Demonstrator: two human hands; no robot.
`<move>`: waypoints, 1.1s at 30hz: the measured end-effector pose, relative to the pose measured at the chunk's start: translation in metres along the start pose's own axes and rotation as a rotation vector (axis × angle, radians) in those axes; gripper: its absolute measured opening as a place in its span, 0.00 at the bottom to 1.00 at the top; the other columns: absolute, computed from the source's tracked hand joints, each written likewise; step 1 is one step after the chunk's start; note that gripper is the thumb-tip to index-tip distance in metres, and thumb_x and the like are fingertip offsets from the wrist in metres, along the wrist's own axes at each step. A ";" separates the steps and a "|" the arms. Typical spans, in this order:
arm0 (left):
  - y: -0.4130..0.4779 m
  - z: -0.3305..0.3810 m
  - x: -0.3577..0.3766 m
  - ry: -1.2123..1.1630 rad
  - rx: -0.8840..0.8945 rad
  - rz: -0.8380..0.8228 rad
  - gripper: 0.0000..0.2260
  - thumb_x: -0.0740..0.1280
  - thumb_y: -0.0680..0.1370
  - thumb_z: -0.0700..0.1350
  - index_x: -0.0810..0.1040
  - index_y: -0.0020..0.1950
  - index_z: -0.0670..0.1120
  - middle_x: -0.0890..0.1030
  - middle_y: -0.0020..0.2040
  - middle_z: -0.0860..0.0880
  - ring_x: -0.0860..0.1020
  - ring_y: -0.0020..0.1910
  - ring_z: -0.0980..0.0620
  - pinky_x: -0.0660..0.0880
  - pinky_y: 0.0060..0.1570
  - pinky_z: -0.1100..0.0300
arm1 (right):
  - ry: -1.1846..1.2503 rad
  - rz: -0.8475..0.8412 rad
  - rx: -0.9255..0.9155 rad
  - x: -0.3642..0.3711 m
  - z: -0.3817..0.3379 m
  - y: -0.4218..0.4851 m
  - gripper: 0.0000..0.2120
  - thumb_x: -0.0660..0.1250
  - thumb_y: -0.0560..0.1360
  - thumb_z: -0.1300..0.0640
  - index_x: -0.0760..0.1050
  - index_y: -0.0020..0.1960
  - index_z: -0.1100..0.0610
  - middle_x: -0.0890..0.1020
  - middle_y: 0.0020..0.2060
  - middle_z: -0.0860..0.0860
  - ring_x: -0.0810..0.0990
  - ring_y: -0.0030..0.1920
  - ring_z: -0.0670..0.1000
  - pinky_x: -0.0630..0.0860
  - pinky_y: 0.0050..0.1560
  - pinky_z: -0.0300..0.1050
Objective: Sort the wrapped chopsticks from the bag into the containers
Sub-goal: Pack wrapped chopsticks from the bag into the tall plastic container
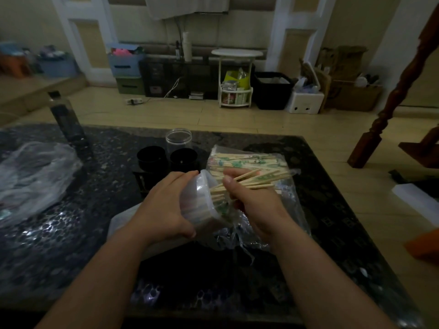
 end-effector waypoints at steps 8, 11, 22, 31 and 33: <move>0.000 0.005 0.004 0.013 0.027 -0.014 0.56 0.72 0.48 0.58 0.63 0.76 0.52 0.66 0.64 0.57 0.69 0.62 0.55 0.71 0.59 0.57 | -0.087 0.026 0.041 0.001 0.008 0.000 0.03 0.73 0.74 0.59 0.81 0.45 0.53 0.84 0.39 0.48 0.82 0.37 0.44 0.78 0.35 0.38; 0.000 0.003 0.003 0.015 0.026 -0.010 0.55 0.73 0.49 0.58 0.62 0.76 0.52 0.66 0.63 0.57 0.68 0.61 0.56 0.69 0.57 0.59 | 0.102 0.042 0.022 -0.003 0.010 0.005 0.11 0.73 0.74 0.61 0.79 0.54 0.52 0.81 0.48 0.52 0.81 0.44 0.50 0.78 0.41 0.45; 0.001 0.001 0.005 0.001 -0.001 -0.023 0.56 0.74 0.48 0.57 0.61 0.77 0.55 0.65 0.64 0.59 0.68 0.63 0.55 0.68 0.59 0.58 | -0.515 0.263 -0.215 -0.017 -0.007 0.005 0.06 0.66 0.79 0.54 0.78 0.55 0.47 0.75 0.53 0.41 0.76 0.54 0.44 0.75 0.56 0.45; 0.001 0.000 0.004 0.018 -0.007 -0.015 0.57 0.73 0.48 0.58 0.61 0.77 0.55 0.64 0.63 0.59 0.68 0.62 0.54 0.69 0.58 0.57 | -0.511 0.044 -0.098 0.009 0.000 -0.004 0.16 0.56 0.82 0.54 0.78 0.61 0.59 0.79 0.59 0.54 0.76 0.55 0.50 0.72 0.61 0.49; 0.001 0.000 0.005 0.023 -0.006 -0.014 0.57 0.73 0.48 0.58 0.60 0.77 0.55 0.63 0.62 0.59 0.68 0.62 0.54 0.68 0.57 0.57 | -0.468 0.083 -0.100 0.006 0.000 -0.005 0.17 0.56 0.82 0.53 0.76 0.66 0.55 0.77 0.65 0.51 0.74 0.61 0.46 0.71 0.66 0.48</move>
Point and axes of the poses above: each hand's wrist, its own y-axis towards the middle knuckle, its own x-axis out of the palm, z = x × y, the point moved 9 cm from there along y, towards the middle knuckle
